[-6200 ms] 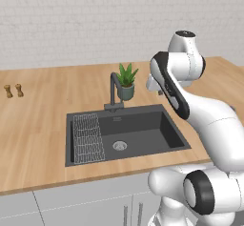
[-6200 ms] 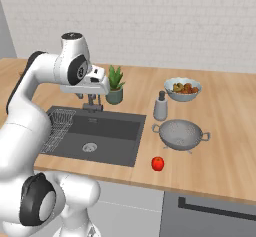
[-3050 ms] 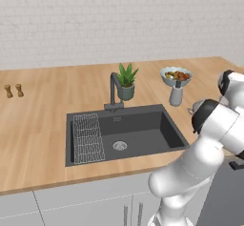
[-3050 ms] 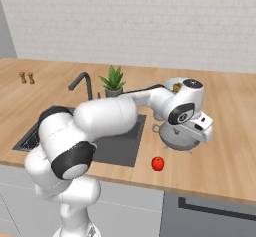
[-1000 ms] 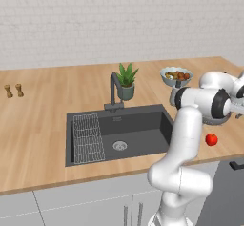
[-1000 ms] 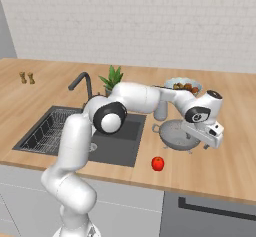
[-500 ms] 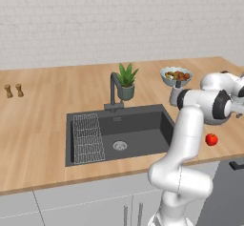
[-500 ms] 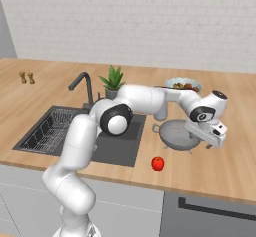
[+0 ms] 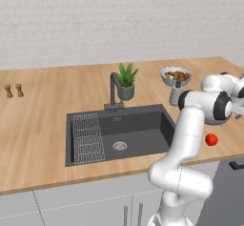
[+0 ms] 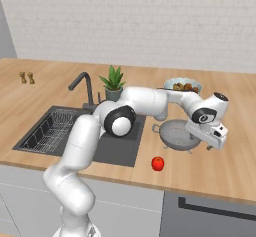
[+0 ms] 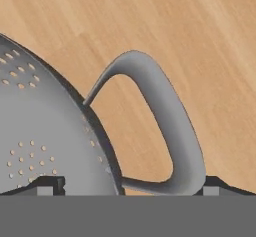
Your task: Put the colander in the sink, put the apple in the colander, and turn on the sink faucet and pour water over the colander.
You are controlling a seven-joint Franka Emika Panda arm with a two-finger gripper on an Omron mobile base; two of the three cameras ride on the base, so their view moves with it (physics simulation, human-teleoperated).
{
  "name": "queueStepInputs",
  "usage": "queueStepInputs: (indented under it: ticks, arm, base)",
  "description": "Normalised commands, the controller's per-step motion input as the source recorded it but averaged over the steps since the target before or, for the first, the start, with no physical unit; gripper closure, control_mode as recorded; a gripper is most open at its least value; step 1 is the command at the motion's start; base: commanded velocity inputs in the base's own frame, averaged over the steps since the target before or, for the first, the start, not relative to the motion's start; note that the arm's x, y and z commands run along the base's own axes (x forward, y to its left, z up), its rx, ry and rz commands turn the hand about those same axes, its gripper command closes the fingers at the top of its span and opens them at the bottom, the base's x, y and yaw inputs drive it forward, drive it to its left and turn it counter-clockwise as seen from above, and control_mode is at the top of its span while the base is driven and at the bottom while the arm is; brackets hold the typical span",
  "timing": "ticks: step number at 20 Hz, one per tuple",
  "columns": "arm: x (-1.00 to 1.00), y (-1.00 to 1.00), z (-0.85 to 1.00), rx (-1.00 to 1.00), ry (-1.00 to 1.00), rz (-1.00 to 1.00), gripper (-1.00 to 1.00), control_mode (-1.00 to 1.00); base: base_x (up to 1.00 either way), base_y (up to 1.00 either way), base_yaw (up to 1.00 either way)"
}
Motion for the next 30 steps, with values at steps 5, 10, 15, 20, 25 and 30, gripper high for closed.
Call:
queueStepInputs:
  ticks: [5,10,15,20,25,30]
  arm:
    - [0.0,0.0,-0.26,0.0,0.0,0.0,-1.0,-1.0]
    - [0.0,0.0,-0.1,0.0,0.0,0.0,-1.0,-1.0]
    - [0.0,0.0,0.0,0.0,0.0,0.0,-1.0,-1.0]
    - [0.05,0.0,0.0,0.0,0.0,0.0,1.0,-1.0]
    - [0.02,0.0,0.0,0.0,0.0,0.0,1.0,-1.0]
    - [0.0,0.0,0.0,0.0,0.0,0.0,1.0,-1.0]
  base:
    - [0.0,0.0,0.0]
    - [0.0,0.0,0.0]
    - [0.0,0.0,0.0]
    - [0.0,0.0,0.0]
    - [0.0,0.0,0.0]
    - [0.0,0.0,0.0]
